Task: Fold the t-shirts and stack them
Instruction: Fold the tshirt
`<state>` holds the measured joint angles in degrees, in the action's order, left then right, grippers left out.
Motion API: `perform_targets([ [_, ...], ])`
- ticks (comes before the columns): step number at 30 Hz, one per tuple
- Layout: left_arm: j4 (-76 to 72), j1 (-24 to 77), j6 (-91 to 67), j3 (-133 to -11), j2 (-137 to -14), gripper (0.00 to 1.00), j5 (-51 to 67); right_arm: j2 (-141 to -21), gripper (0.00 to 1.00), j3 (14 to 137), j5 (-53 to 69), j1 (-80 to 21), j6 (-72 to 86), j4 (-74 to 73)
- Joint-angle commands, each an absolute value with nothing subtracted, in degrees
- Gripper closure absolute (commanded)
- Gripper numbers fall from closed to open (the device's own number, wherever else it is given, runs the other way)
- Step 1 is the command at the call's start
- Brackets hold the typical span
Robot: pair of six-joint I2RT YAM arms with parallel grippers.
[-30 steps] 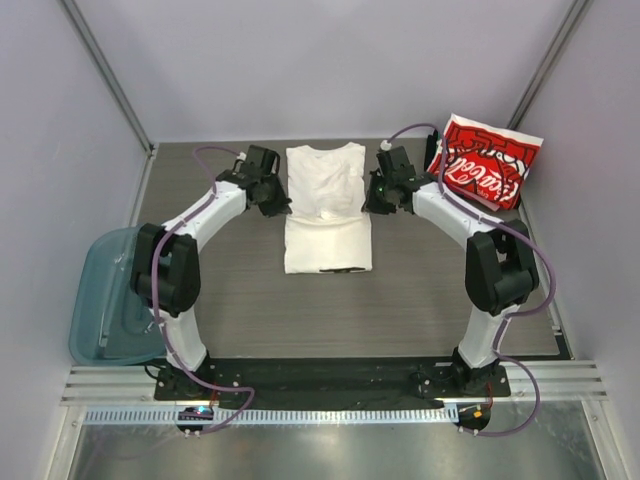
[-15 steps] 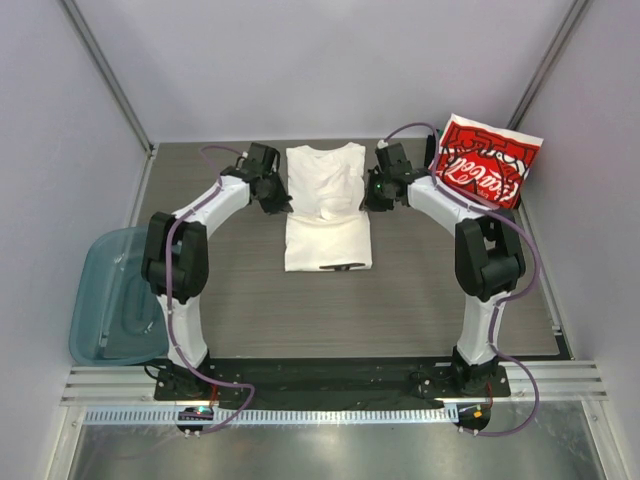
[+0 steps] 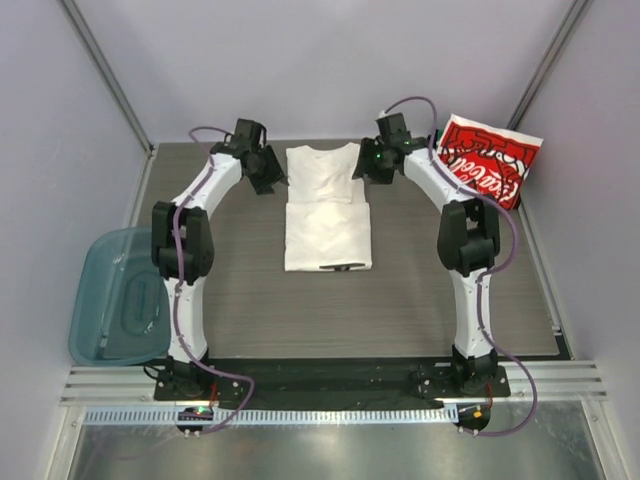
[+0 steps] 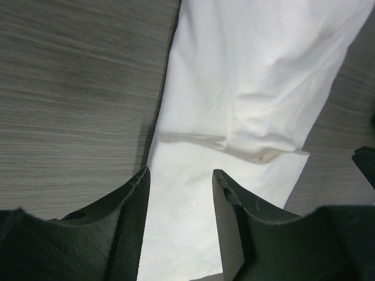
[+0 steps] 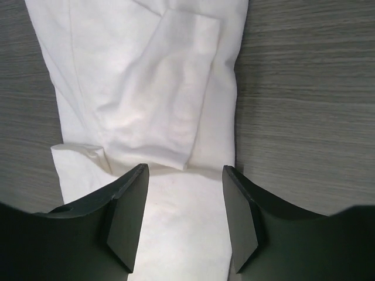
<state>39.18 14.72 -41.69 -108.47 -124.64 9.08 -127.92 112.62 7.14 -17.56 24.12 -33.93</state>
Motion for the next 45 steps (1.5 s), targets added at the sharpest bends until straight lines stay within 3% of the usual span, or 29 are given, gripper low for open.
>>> perform_targets([
  [1,44.4,14.6,-39.4,-108.6,-117.2,0.51,9.8,-122.4,0.41,115.6,9.4,-17.3,23.3,-39.8],
  [6,39.0,16.8,-41.2,-93.4,-103.3,0.5,9.7,-106.4,0.44,92.2,16.8,-19.9,27.3,-29.2],
  [13,25.7,22.8,-48.6,-71.1,-94.9,0.53,15.9,-99.8,0.6,66.3,30.4,-22.2,35.5,-13.8],
  [23,9.9,26.2,-54.7,-55.3,-97.4,0.59,16.4,-105.2,0.66,54.6,30.6,-21.4,33.9,-4.7],
  [30,8.7,26.1,-53.4,-50.1,-100.3,0.64,14.2,-105.9,0.67,49.4,30.7,-20.7,33.0,-2.6],
  [45,6.7,26.7,-53.3,-36.0,-91.8,0.67,12.5,-98.1,0.62,35.8,32.0,-18.5,29.8,-1.4],
])
